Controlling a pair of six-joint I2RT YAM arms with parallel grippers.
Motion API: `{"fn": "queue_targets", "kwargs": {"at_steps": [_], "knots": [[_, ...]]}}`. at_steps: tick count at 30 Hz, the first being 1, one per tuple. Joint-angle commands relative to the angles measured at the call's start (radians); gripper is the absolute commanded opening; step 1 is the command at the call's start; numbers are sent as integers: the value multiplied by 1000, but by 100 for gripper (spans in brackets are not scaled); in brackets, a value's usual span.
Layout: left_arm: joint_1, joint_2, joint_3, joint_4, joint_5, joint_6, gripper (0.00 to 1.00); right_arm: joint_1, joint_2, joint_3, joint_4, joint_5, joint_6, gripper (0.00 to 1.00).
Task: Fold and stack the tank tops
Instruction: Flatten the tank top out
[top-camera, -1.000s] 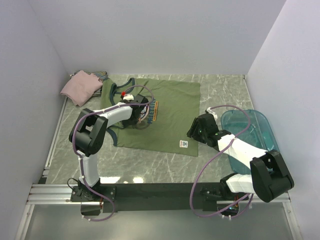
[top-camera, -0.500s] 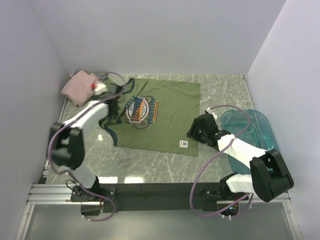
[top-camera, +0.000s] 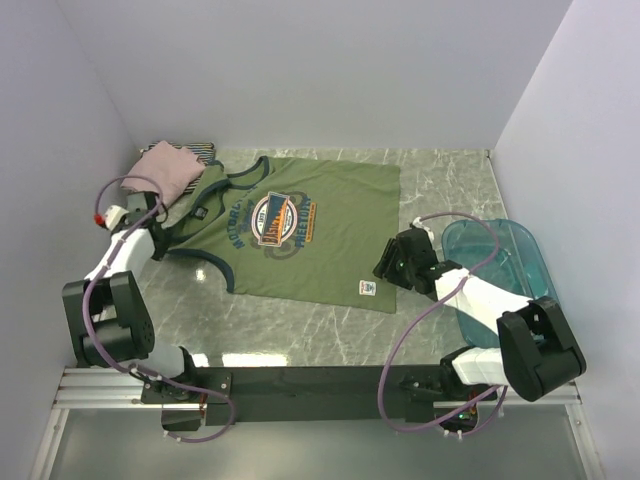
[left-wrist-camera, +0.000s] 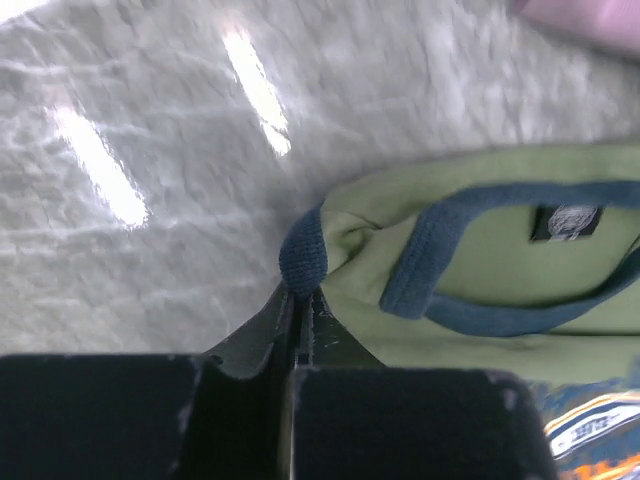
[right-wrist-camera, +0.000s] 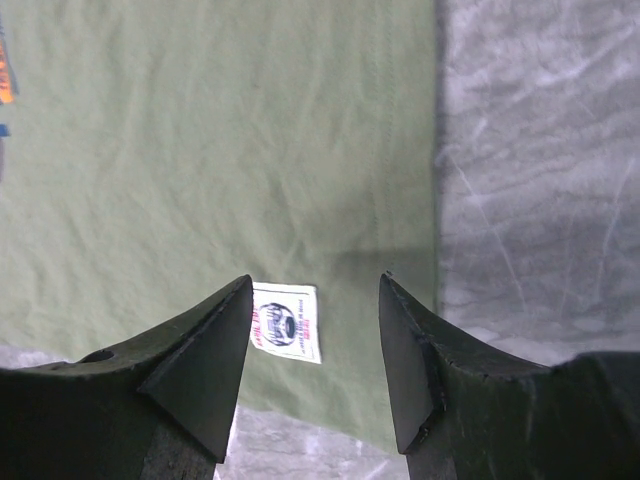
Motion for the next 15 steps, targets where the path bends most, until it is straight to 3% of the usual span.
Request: {"fn": "queue_targets", "kwargs": {"at_steps": [1, 6, 12, 15], "knots": [[52, 15, 13, 111, 113, -7, 8, -11, -7, -15, 7, -10, -17, 61], [58, 58, 47, 121, 147, -16, 15, -10, -58, -6, -91, -11, 0, 62], [84, 66, 44, 133, 188, -68, 32, -13, -119, -19, -226, -8, 72, 67], [97, 77, 41, 150, 202, -84, 35, -20, -145, -52, -276, 2, 101, 68]]}}
